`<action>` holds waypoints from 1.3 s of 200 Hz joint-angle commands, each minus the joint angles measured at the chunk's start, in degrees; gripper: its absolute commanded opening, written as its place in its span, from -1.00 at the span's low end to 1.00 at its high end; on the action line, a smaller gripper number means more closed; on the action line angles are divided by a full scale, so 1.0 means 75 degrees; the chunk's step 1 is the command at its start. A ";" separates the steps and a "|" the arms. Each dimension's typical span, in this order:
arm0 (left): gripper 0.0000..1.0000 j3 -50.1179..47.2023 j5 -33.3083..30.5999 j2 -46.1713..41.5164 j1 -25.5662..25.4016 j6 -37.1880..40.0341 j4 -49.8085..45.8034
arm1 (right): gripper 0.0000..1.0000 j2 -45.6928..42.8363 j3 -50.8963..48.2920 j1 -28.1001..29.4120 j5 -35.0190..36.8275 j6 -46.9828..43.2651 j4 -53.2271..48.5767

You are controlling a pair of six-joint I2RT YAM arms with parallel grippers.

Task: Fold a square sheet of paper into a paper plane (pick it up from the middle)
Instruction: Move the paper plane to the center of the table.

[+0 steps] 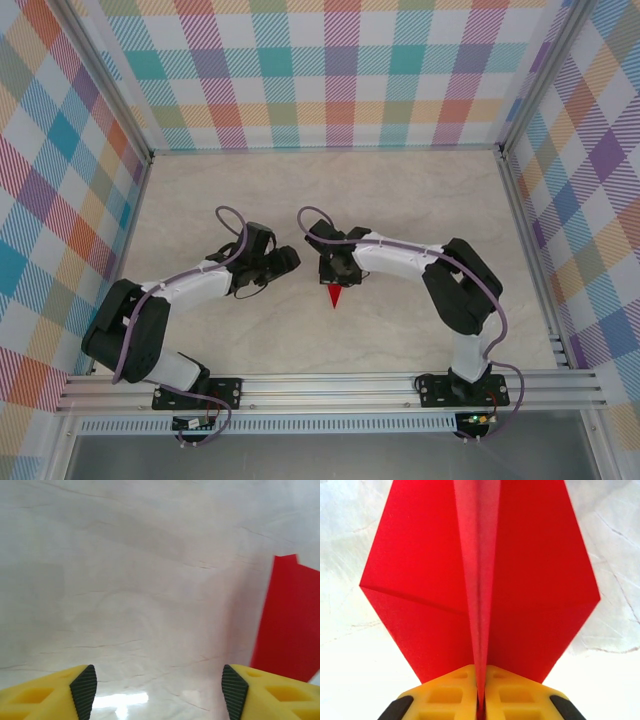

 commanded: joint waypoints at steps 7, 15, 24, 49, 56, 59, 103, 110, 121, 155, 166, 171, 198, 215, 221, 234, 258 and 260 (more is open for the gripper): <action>0.46 0.0005 -0.0742 -0.0228 0.0150 0.0008 -0.0778 | -0.77 0.0440 0.0363 -0.0060 -0.0164 -0.0257 -0.0271; 0.48 -0.0004 -0.0770 -0.0235 0.0162 0.0008 -0.0808 | -0.76 0.0511 0.0410 -0.0061 -0.0208 -0.0249 -0.0276; 0.51 -0.0022 -0.0819 -0.0267 0.0172 0.0009 -0.0848 | -0.75 0.0572 0.0447 -0.0061 -0.0242 -0.0243 -0.0291; 0.58 -0.0043 -0.0890 -0.0329 0.0183 0.0009 -0.0896 | -0.72 0.0661 0.0528 -0.0061 -0.0298 -0.0215 -0.0335; 0.60 -0.0048 -0.0895 -0.0335 0.0184 0.0019 -0.0896 | -0.71 0.0678 0.0542 -0.0058 -0.0315 -0.0217 -0.0327; 0.61 -0.0048 -0.0894 -0.0339 0.0184 0.0015 -0.0896 | -0.70 0.0684 0.0555 -0.0060 -0.0324 -0.0217 -0.0328; 0.72 -0.0067 -0.0894 -0.0327 0.0187 0.0056 -0.0918 | -0.64 0.0922 0.0704 -0.0061 -0.0327 -0.0139 -0.0534; 0.73 -0.0066 -0.0899 -0.0327 0.0190 0.0065 -0.0928 | -0.64 0.0953 0.0719 -0.0061 -0.0316 -0.0104 -0.0580; 0.75 -0.0069 -0.0896 -0.0329 0.0184 0.0062 -0.0931 | -0.64 0.1010 0.0708 -0.0061 -0.0315 -0.0068 -0.0592; 0.82 -0.0083 -0.0917 -0.0313 0.0199 0.0100 -0.0978 | -0.70 0.1200 0.0708 -0.0060 -0.0362 0.0003 -0.0660; 0.84 -0.0063 -0.0946 -0.0317 0.0196 0.0114 -0.1026 | -0.73 0.1185 0.0710 -0.0060 -0.0374 0.0017 -0.0668; 0.86 -0.0062 -0.0974 -0.0325 0.0196 0.0121 -0.1056 | -0.73 0.1150 0.0719 -0.0055 -0.0364 0.0017 -0.0677; 0.95 0.0019 -0.1154 -0.0381 0.0214 0.0237 -0.1278 | -0.76 0.0713 0.0827 -0.0072 -0.0094 -0.0077 -0.0660; 1.00 0.0090 -0.1300 -0.0426 0.0252 0.0353 -0.1609 | -0.78 0.0475 0.0946 -0.0193 0.0034 -0.0255 -0.0596; 1.00 0.0115 -0.1353 -0.0443 0.0271 0.0394 -0.1681 | -0.79 0.0423 0.0984 -0.0270 0.0036 -0.0343 -0.0563; 1.00 0.0164 -0.1455 -0.0492 0.0344 0.0487 -0.1824 | -0.81 0.0443 0.1120 -0.0461 0.0047 -0.0540 -0.0551; 1.00 0.0209 -0.1507 -0.0605 0.0440 0.0584 -0.1984 | -0.82 0.0684 0.1397 -0.0831 -0.0053 -0.1021 -0.0434; 1.00 0.0201 -0.1510 -0.0618 0.0441 0.0584 -0.1991 | -0.82 0.0717 0.1428 -0.0851 -0.0062 -0.1063 -0.0425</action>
